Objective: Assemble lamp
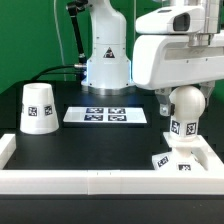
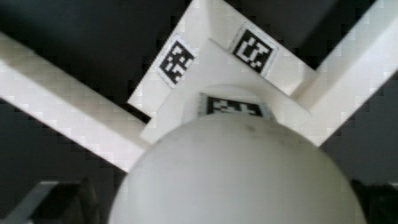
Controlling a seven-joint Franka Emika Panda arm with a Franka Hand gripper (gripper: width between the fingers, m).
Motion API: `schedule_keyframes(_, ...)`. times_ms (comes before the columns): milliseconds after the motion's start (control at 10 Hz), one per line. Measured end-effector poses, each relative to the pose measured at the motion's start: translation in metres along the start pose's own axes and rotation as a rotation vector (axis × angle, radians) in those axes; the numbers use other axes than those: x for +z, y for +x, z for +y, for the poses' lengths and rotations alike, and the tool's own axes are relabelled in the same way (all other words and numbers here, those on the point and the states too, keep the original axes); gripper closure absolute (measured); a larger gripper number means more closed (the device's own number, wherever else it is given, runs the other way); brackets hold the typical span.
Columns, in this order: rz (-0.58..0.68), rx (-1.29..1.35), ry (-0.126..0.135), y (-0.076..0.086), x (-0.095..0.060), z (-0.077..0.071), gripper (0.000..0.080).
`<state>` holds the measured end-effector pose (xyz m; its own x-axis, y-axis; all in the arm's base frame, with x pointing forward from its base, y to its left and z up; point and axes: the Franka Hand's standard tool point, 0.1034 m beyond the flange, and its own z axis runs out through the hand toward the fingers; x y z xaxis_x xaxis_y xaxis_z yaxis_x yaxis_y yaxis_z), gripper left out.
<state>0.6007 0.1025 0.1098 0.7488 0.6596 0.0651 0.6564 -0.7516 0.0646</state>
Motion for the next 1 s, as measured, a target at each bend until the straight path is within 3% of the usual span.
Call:
schedule_keyframes(300,-0.006,-0.012,-0.001,0.0012,0.0008,-0.0021,0.012)
schedule_keyframes(400,-0.006,-0.011,-0.001,0.001,0.0008,-0.0018,0.0223)
schedule_keyframes(800,-0.005,0.037,0.0,0.0009,0.0008,-0.0016,0.0223)
schedule_keyframes(1000,-0.003,0.247,0.0,0.0013,0.0007,-0.0016,0.0223)
